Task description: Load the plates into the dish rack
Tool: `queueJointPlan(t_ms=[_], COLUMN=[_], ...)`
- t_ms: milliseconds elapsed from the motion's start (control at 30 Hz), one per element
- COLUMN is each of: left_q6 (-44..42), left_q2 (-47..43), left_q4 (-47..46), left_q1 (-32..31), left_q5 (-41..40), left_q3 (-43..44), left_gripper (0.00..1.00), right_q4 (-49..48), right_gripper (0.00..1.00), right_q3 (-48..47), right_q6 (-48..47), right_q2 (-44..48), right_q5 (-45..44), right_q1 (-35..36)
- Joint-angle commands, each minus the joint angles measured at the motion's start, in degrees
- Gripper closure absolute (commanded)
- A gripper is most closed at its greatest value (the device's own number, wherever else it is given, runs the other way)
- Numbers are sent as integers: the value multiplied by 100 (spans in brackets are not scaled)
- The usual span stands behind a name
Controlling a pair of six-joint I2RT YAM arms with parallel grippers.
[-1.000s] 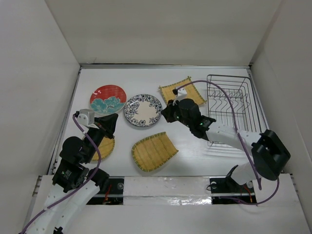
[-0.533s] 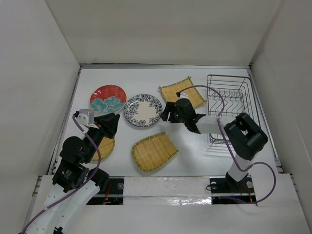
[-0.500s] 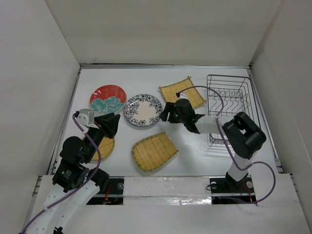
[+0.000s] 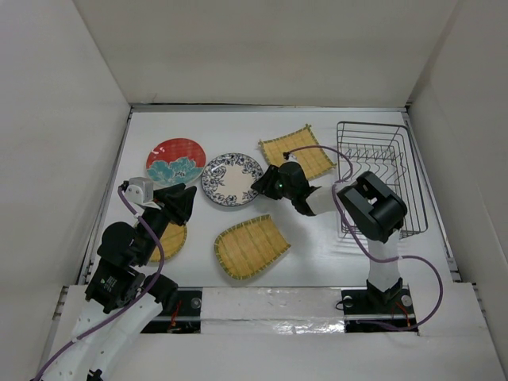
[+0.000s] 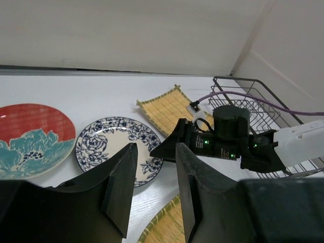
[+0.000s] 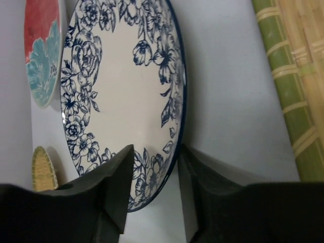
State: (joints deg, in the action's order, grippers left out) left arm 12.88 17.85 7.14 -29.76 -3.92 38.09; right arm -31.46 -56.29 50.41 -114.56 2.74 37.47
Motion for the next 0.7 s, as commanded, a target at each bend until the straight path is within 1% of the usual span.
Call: queueJointPlan(t_ms=[0, 67, 100, 133, 200, 233, 333, 500, 667], left_q6=[-23, -23, -23, -23, -23, -23, -23, -23, -23], left_q2=[-44, -44, -44, -44, -62, -71, -97, -141, -202], left_q4=[-248, -248, -248, -248, -248, -248, -248, -248, -230], left_q1=[23, 23, 23, 23, 23, 23, 23, 23, 23], left_q5=[-12, -12, -3, -3, -3, -3, 14, 14, 23], left_q3=[6, 6, 6, 6, -3, 6, 6, 6, -3], left_gripper=[67, 67, 66, 67, 66, 66, 66, 66, 66], right_q4=[-545, -554, -580, -615, -685, -668, -572, -519, -413], right_gripper=[58, 63, 67, 74, 81, 90, 100, 100, 100], right_q3=[-22, -22, -13, 30, 83, 153, 241, 469, 645], right_q6=[478, 522, 600, 619, 645, 637, 540, 356, 197], right_q2=[-145, -154, -145, -137, -40, 30, 364, 970, 1805], right_q5=[-132, -230, -239, -248, -344, -466, -731, -1029, -1364], right_q1=[-38, -38, -38, -38, -38, 31, 93, 208, 322])
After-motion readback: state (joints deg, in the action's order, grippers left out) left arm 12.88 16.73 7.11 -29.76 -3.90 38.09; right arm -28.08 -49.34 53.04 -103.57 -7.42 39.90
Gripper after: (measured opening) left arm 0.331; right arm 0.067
